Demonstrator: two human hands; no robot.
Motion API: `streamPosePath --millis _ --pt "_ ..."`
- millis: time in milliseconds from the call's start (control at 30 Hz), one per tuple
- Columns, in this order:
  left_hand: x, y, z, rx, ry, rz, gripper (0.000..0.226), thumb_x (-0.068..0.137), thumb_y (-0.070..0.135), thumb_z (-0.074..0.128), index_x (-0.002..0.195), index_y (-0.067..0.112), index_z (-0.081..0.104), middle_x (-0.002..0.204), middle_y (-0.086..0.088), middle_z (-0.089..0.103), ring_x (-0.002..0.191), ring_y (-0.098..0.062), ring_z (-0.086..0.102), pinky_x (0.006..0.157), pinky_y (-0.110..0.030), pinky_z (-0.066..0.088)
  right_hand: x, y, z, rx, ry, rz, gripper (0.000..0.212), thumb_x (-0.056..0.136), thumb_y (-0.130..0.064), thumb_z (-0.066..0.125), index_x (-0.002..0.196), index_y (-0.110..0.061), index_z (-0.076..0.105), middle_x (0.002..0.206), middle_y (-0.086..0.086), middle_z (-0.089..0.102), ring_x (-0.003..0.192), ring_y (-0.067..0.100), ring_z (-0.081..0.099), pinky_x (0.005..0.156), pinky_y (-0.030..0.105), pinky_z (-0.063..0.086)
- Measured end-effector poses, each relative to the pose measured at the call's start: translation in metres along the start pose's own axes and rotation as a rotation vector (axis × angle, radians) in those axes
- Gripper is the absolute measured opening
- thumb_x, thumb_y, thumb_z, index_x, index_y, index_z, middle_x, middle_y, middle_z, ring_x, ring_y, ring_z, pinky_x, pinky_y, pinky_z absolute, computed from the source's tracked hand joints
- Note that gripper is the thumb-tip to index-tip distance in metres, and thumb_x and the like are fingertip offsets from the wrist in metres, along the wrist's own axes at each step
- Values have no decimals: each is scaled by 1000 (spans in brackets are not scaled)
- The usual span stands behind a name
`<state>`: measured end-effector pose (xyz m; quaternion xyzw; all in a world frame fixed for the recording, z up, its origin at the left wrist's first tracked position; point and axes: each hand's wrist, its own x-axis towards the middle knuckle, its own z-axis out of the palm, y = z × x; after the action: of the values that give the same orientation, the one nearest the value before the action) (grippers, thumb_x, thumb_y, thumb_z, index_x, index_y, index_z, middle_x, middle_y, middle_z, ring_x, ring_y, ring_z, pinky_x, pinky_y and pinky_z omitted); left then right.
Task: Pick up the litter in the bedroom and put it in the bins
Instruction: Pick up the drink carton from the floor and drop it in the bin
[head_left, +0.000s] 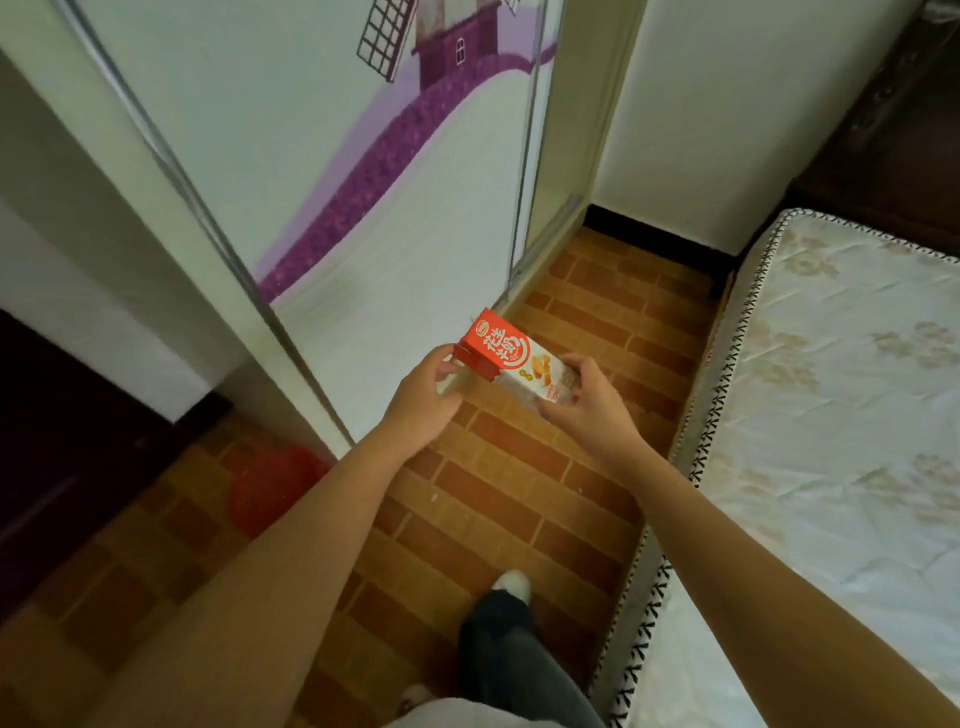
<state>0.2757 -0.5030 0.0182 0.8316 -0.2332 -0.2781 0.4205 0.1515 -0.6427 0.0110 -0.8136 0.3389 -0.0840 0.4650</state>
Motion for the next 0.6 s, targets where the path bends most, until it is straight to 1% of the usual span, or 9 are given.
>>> streamPosePath --millis 67,133,200,267,333,400,467,533,600 --pt "-27 -19 -11 -25 31 -41 52 90 8 51 138 21 35 135 -6 51 127 -22 44 97 -30 38 -21 -8 18 -13 -43 -40 62 76 -22 72 128 -12 39 121 0 52 102 9 55 69 20 52" --pt "-54 -39 -21 -60 68 -93 53 89 6 51 137 22 35 134 -4 51 127 -21 44 93 -29 39 -38 -14 36 -30 -106 -59 62 77 -23 72 128 -13 39 117 -3 51 99 6 53 62 14 48" --pt "-75 -58 -34 -99 129 -145 53 88 2 51 136 20 38 133 -4 52 128 -21 42 95 -31 40 -52 -21 54 -37 -176 -85 61 77 -25 72 127 -14 40 114 -5 51 96 6 55 64 15 50" --pt "-95 -72 -49 -130 203 -188 53 86 -5 49 135 16 40 132 -8 52 128 -23 43 97 -31 40 -60 -31 72 -29 -250 -121 61 76 -25 72 126 -12 40 115 -2 54 97 10 57 71 22 54" --pt "-114 -83 -65 -177 283 -224 54 84 -10 45 134 11 42 131 -11 53 127 -25 44 94 -25 37 -63 -44 91 -21 -332 -151 61 77 -23 72 127 -10 40 119 4 57 102 15 59 76 27 55" --pt "-136 -92 -81 -206 369 -268 53 84 -11 44 133 10 42 129 -10 54 124 -21 45 92 -22 34 -66 -61 112 -59 -415 -205 61 78 -24 71 128 -11 40 119 3 56 102 14 58 70 21 52" --pt "-158 -105 -96 -206 468 -321 54 84 -10 44 134 12 42 129 -7 54 123 -19 45 96 -27 35 -68 -77 133 -103 -499 -279 59 78 -26 71 127 -14 39 119 1 55 100 11 56 65 14 47" --pt "-183 -114 -108 -226 552 -366 55 84 -9 45 134 13 42 129 -8 54 124 -21 46 91 -28 39 -71 -94 154 -105 -579 -338 58 77 -23 73 124 -12 41 119 2 55 100 13 56 68 16 47" --pt "-209 -120 -116 -227 609 -403 54 86 -6 46 135 16 41 128 -2 53 120 -16 47 84 -26 41 -79 -110 173 -129 -661 -388 57 77 -23 72 123 -12 41 113 -2 54 100 14 56 70 18 48"
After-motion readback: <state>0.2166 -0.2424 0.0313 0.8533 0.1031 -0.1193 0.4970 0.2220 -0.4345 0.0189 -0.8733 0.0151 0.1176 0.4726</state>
